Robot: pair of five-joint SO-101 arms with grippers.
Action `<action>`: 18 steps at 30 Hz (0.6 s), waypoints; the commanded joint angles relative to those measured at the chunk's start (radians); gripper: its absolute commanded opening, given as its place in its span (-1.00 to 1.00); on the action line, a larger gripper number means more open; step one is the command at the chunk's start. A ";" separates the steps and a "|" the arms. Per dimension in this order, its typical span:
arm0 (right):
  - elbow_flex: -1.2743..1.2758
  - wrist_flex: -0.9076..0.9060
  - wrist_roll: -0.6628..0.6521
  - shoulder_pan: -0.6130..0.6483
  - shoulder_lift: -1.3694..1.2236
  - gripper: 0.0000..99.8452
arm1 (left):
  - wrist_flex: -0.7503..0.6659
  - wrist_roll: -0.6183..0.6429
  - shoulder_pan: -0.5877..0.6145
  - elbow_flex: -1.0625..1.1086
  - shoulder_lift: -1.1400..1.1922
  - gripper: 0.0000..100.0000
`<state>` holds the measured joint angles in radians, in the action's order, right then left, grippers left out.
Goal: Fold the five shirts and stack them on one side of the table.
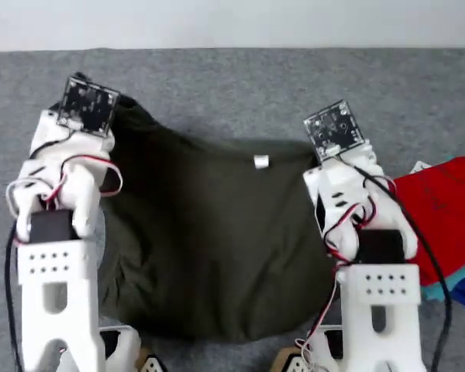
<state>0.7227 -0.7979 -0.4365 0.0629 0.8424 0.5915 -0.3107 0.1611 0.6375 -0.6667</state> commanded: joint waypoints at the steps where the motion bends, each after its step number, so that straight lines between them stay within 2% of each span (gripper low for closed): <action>1: -0.008 0.188 -0.009 -0.030 -0.065 -0.98 | -0.086 0.049 -0.011 -0.108 0.115 -0.99; 8: -0.064 0.404 -0.044 -0.044 -0.228 -0.98 | -0.087 0.097 -0.015 -0.420 0.422 -0.99; 18: -0.361 0.466 -0.041 -0.047 -0.549 -0.98 | -0.087 0.097 -0.072 -0.825 0.790 -0.99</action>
<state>0.4987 -0.3575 -0.4733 0.0338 0.3468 0.5301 -0.2263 0.1089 -0.0545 0.0698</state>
